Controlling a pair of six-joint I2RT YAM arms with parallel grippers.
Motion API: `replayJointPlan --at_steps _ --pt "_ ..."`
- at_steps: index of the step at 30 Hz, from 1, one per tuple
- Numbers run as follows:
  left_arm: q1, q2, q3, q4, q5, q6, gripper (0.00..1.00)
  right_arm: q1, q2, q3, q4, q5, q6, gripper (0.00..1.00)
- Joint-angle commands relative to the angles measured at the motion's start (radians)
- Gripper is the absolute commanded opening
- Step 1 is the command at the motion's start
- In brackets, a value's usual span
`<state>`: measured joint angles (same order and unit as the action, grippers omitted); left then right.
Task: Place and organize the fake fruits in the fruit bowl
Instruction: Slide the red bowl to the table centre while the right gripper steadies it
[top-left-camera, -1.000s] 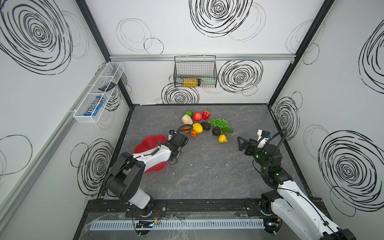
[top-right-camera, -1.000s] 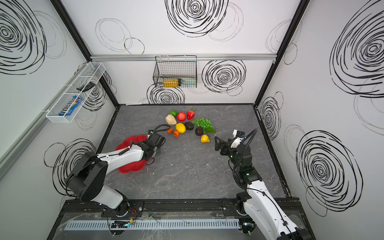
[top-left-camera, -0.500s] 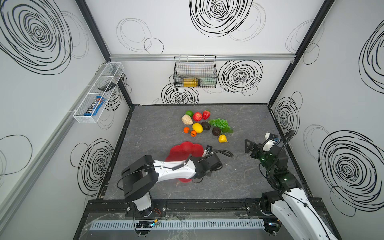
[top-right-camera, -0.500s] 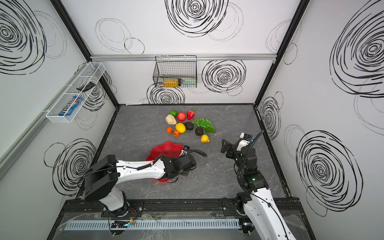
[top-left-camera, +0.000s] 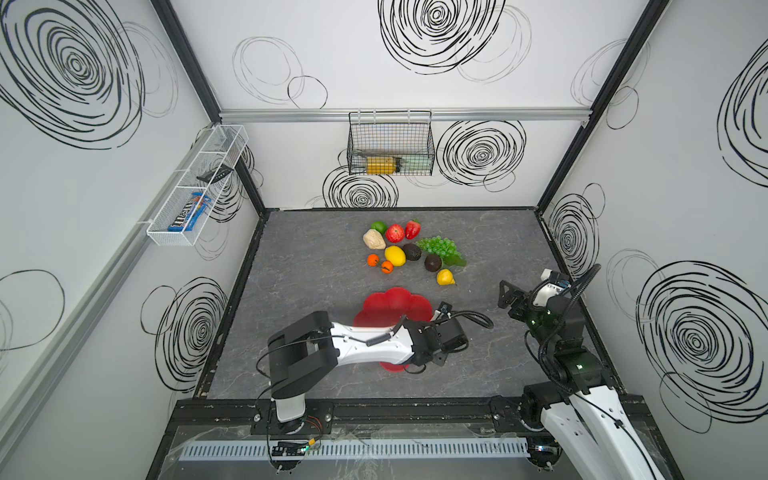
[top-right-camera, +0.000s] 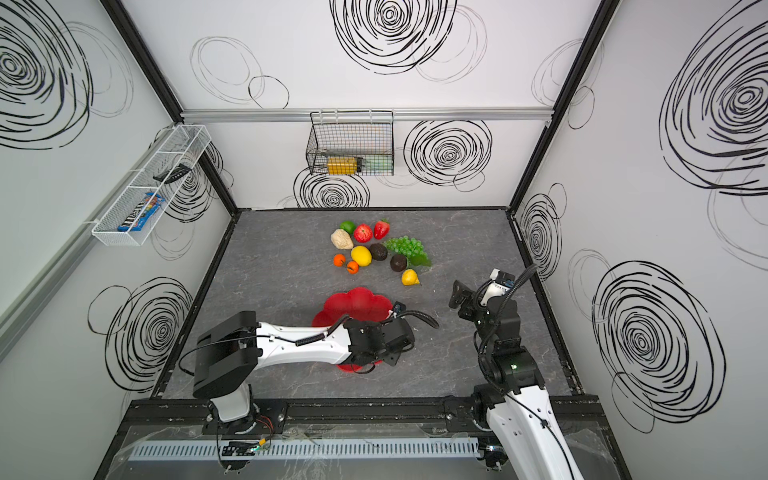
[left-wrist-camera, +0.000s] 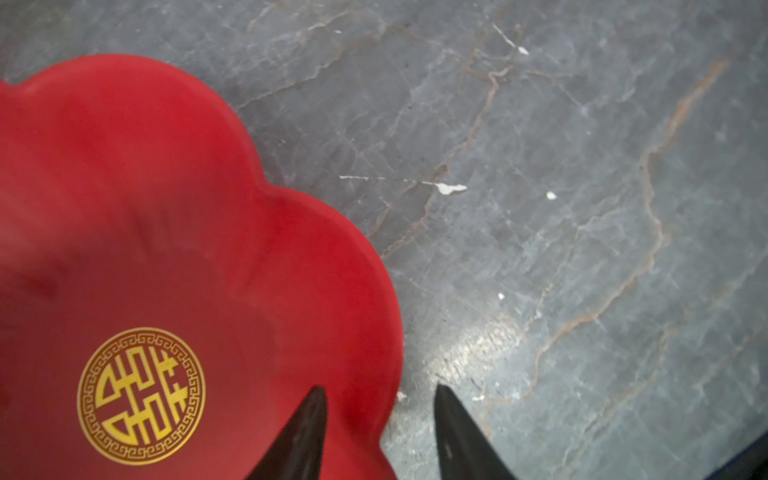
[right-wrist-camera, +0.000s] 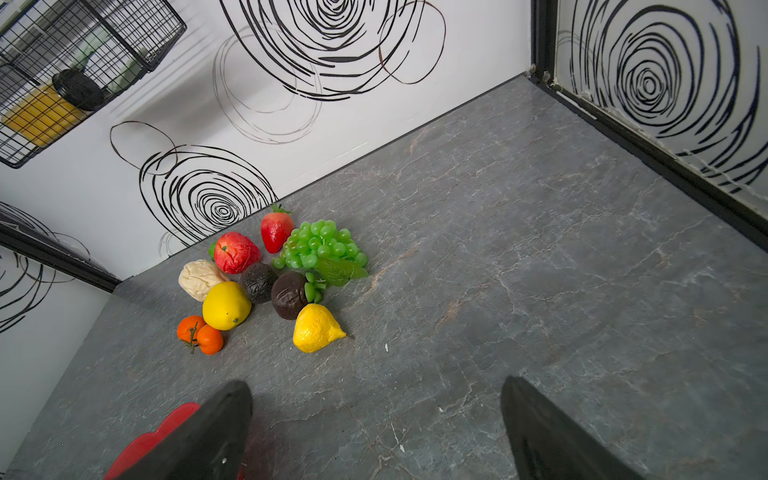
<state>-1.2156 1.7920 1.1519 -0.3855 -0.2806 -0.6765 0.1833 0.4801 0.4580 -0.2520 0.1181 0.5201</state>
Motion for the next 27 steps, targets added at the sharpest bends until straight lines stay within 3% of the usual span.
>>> replayJointPlan --at_steps 1,4,7,9,14,18,21,27 --pt "0.011 -0.127 -0.036 0.040 0.068 0.023 0.57 -0.006 0.006 0.033 -0.014 0.004 0.009 0.97" --pt "0.053 -0.287 -0.127 0.083 0.092 0.035 0.65 -0.007 0.022 0.028 -0.008 -0.032 0.009 0.97" --pt "0.160 -0.459 -0.229 0.097 0.090 0.056 0.72 -0.004 0.051 0.016 0.016 -0.077 0.021 0.97" --pt "0.287 -0.567 -0.310 0.101 0.105 0.063 0.81 -0.004 0.081 0.000 0.047 -0.112 0.039 0.97" --pt "0.648 -0.758 -0.486 0.162 0.195 0.043 0.92 0.013 0.153 -0.033 0.117 -0.208 0.101 0.97" --pt "0.866 -0.785 -0.621 0.310 0.408 0.024 0.99 0.088 0.217 -0.094 0.229 -0.269 0.188 0.97" --pt "0.922 -0.731 -0.666 0.385 0.504 0.013 0.97 0.188 0.276 -0.112 0.286 -0.247 0.241 0.97" --pt "0.904 -0.631 -0.713 0.508 0.603 -0.018 0.96 0.353 0.411 -0.117 0.370 -0.222 0.304 0.97"
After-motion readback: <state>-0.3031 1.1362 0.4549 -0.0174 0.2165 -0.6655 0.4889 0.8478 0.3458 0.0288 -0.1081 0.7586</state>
